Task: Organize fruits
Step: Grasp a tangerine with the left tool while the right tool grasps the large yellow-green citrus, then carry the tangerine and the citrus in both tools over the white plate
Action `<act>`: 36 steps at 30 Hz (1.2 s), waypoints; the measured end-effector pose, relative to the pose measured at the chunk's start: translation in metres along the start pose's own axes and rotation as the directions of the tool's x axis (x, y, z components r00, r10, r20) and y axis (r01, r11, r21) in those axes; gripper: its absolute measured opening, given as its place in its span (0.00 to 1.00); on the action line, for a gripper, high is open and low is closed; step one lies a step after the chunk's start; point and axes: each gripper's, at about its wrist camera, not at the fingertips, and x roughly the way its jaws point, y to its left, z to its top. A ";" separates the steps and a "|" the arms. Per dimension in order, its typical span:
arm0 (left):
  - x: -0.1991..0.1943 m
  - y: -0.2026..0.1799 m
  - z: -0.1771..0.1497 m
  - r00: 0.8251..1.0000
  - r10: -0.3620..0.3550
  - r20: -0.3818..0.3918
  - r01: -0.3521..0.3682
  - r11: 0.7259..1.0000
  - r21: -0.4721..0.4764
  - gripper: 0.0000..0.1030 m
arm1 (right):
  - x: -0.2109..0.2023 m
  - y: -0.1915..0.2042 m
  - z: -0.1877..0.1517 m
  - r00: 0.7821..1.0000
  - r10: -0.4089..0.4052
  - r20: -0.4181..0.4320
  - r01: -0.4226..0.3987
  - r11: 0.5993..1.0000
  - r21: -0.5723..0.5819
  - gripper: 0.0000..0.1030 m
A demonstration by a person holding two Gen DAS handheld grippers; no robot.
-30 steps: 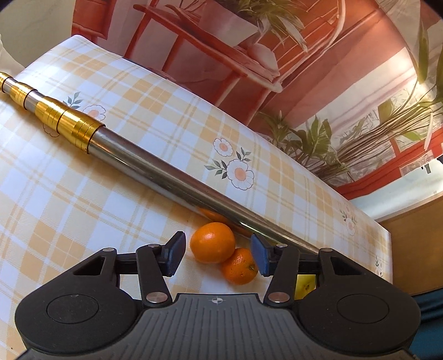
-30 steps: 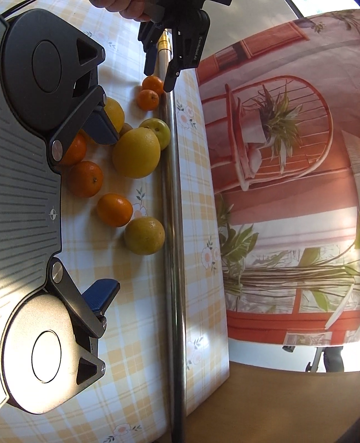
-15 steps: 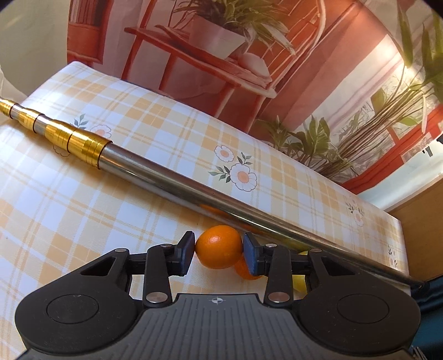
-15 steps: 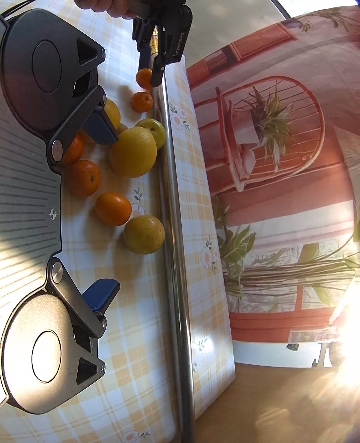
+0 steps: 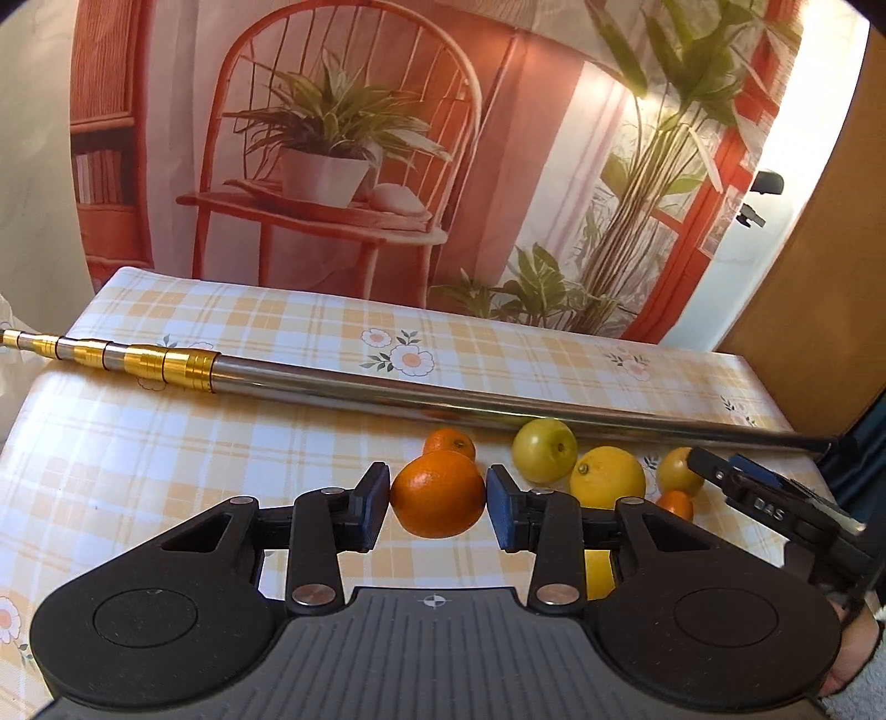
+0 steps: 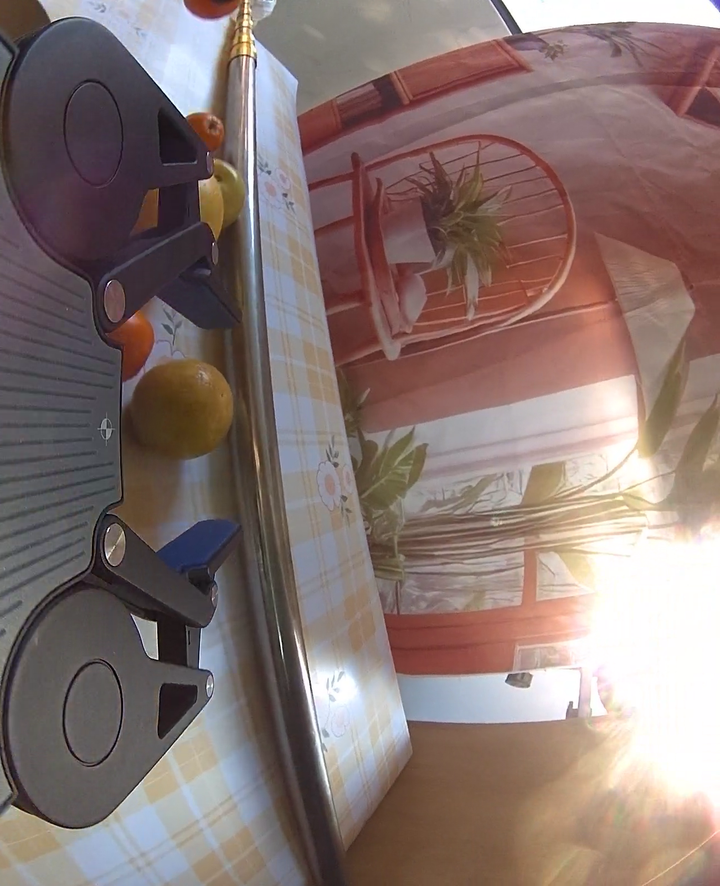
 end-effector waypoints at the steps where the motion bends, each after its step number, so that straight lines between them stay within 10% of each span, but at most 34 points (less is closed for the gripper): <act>1: -0.004 -0.002 -0.003 1.000 -0.002 0.007 0.002 1.000 0.006 0.39 | 0.005 -0.001 -0.002 1.000 -0.011 -0.005 0.011 1.000 0.002 0.65; 36: -0.014 -0.029 -0.039 0.998 -0.047 -0.039 0.051 0.994 0.093 0.39 | 0.019 0.001 -0.017 0.997 0.042 -0.064 -0.037 0.997 0.065 0.41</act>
